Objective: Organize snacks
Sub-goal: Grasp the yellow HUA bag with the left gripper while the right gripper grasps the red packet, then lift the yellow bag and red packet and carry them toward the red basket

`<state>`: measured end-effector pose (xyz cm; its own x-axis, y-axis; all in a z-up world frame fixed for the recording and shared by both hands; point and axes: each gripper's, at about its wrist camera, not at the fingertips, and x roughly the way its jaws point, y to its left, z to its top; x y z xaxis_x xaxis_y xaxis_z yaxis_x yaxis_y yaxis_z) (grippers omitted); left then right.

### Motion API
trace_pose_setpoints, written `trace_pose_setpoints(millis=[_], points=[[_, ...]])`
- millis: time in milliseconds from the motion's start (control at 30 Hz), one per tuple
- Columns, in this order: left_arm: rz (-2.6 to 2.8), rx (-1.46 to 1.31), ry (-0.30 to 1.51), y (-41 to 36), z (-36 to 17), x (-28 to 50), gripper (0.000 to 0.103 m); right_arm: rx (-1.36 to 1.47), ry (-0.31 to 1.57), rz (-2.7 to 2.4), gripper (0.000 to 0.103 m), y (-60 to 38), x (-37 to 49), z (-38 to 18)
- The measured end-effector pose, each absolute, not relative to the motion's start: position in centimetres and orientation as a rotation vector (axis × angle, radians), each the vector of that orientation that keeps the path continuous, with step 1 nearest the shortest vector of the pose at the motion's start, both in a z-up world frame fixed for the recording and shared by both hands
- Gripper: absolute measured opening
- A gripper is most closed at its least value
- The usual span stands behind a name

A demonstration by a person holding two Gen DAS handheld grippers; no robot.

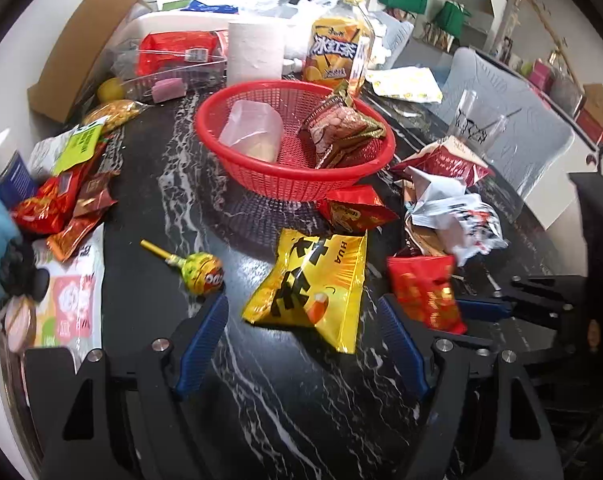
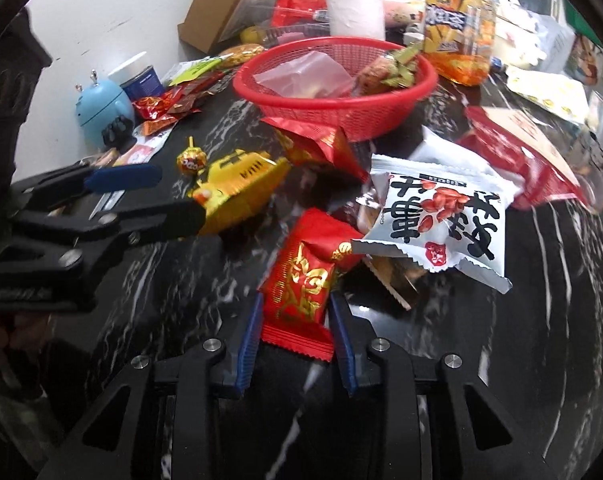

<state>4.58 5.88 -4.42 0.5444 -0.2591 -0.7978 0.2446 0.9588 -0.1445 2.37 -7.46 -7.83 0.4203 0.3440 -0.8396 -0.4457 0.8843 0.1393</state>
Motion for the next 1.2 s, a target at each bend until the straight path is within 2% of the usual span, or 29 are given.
trace_pose_setpoints(millis=[267, 300, 367, 400, 533, 1200], points=[[-0.334, -0.016, 0.965, 5.0, -5.3, 6.4, 0.074, -0.057, 1.030, 0.490, 0.033, -8.4, 2.9, -7.8], [-0.339, -0.013, 0.963, 4.9, -5.3, 6.5, 0.070, -0.053, 1.030, 0.493, 0.034, -8.3, 3.0, -7.8], [-0.341, 0.002, 0.973, 4.7, -5.5, 6.7, 0.050, -0.045, 1.030, 0.497, 0.034, -8.4, 3.1, -7.8], [-0.347, 0.008, 0.979, 4.6, -5.6, 6.7, 0.048, -0.039, 1.030, 0.500, 0.035, -8.4, 3.2, -7.8], [-0.354, 0.018, 0.980, 4.4, -5.6, 6.4, 0.046, -0.018, 1.019, 0.503, 0.041, -8.5, 3.7, -7.8], [-0.393, -0.001, 1.060, 3.2, -5.1, 0.2, 0.046, -0.052, 1.012, 0.566, 0.036, -9.5, 0.3, -7.8]])
